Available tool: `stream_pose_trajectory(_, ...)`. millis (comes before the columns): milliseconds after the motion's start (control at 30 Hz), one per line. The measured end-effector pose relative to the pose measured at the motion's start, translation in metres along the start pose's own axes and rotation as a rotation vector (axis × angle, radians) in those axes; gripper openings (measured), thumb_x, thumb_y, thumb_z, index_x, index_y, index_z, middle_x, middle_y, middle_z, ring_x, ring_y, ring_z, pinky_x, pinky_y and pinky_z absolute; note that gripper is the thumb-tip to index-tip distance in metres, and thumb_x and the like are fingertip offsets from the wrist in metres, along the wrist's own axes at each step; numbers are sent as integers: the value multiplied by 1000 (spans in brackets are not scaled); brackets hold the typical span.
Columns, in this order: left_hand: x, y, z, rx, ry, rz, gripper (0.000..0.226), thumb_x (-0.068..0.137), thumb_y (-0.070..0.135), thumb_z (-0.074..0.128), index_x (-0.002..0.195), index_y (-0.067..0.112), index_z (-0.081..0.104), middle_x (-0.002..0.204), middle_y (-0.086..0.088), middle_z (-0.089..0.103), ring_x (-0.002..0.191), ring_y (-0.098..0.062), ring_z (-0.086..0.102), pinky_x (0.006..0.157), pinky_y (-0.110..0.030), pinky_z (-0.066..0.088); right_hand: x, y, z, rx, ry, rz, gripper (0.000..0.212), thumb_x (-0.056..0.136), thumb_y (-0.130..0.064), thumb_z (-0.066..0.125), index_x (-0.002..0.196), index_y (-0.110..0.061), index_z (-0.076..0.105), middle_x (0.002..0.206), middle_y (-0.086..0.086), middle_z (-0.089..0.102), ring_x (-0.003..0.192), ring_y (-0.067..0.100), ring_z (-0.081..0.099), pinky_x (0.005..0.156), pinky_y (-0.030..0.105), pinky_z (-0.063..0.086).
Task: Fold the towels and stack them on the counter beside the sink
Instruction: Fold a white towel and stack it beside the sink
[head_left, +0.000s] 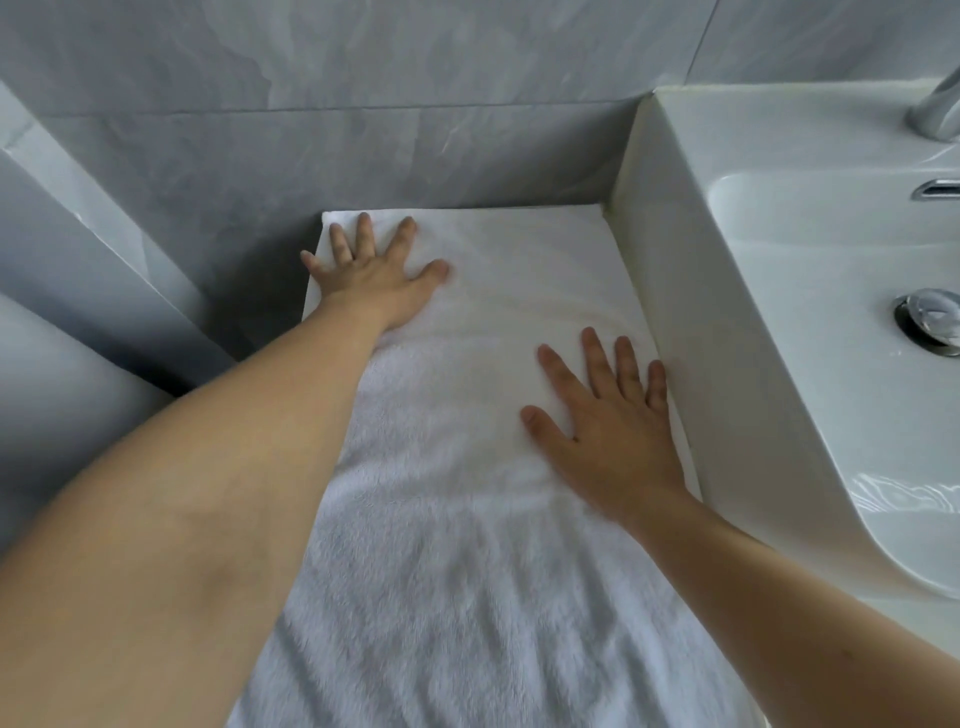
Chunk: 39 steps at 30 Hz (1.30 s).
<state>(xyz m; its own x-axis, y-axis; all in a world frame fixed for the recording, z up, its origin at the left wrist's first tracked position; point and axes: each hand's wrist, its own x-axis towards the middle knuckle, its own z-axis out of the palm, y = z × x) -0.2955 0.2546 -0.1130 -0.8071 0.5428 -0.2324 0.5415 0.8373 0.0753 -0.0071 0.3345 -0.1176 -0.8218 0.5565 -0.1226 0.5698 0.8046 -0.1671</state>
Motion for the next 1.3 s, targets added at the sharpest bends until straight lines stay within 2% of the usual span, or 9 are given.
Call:
stream_pose_trajectory(133, 3, 10, -13, 79, 36, -5, 88, 87, 81, 16, 157, 31, 0, 166, -10, -5, 151, -37, -7, 113, -69, -2, 0, 0, -1, -2, -1, 1, 70, 85, -75, 3, 149, -49, -11, 162, -4, -18, 147, 23, -24, 117, 51, -14)
stream_pose_trajectory(267, 1, 69, -13, -11, 296, 330, 66, 99, 55, 31, 153, 18, 29, 158, -8, 29, 144, -30, 25, 118, -50, 18, 0, -1, 0, -17, 8, 11, 72, 83, -74, 0, 149, -48, -10, 162, -4, -17, 147, 24, -21, 117, 51, -14)
stream_pose_trajectory(400, 8, 118, -8, -40, 79, 454, 66, 103, 51, 25, 159, 19, 12, 166, -2, 9, 152, -24, 3, 123, -47, 3, 1, -1, 0, -11, 17, 18, 71, 85, -73, 4, 151, -47, -7, 162, -4, -16, 148, 23, -20, 118, 50, -13)
stream_pose_trajectory(533, 11, 131, 5, 16, 19, 450, 70, 102, 55, 19, 159, 20, 1, 167, -1, -7, 152, -23, -11, 121, -52, -7, 0, -3, -1, 42, 47, 29, 68, 88, -68, -2, 152, -45, -1, 163, -7, -10, 149, 19, -16, 119, 48, -11)
stream_pose_trajectory(900, 3, 134, -8, 13, -1, 429, 72, 101, 57, 22, 159, 20, 1, 167, -1, -6, 152, -22, -9, 121, -52, -9, 1, -3, -3, 28, 34, 40, 66, 90, -57, 3, 154, -40, 2, 164, -5, -6, 149, 20, -13, 119, 48, -9)
stream_pose_trajectory(967, -16, 117, -9, -25, 75, 424, 69, 101, 53, 24, 159, 21, 4, 167, -1, -4, 153, -24, -7, 120, -53, -10, 2, -3, -4, 27, 35, 40, 65, 91, -56, 4, 154, -40, 3, 164, -4, -5, 149, 21, -12, 119, 48, -9)
stream_pose_trajectory(1067, -68, 55, 7, -88, 166, 264, 72, 94, 60, 15, 158, 28, 5, 166, 3, -2, 152, -24, -6, 117, -59, -11, 0, -2, -4, 19, 28, 33, 65, 92, -55, 8, 154, -38, 2, 164, -4, -5, 150, 21, -12, 120, 48, -8)
stream_pose_trajectory(1167, -106, 4, 25, -37, 78, 95, 72, 92, 68, 10, 156, 36, -1, 166, 6, -8, 152, -24, -15, 113, -67, -12, 0, -2, -5, 13, 28, 30, 65, 93, -55, 11, 155, -35, 3, 164, -3, -4, 150, 22, -10, 120, 49, -6)
stream_pose_trajectory(1300, -104, 1, 33, -12, 111, 86, 75, 91, 71, 10, 156, 35, -3, 166, 4, -9, 151, -26, -16, 112, -70, -10, 0, -4, -7, 16, 17, 33, 64, 94, -51, 18, 155, -33, 7, 164, -3, -2, 150, 21, -9, 120, 49, -5)
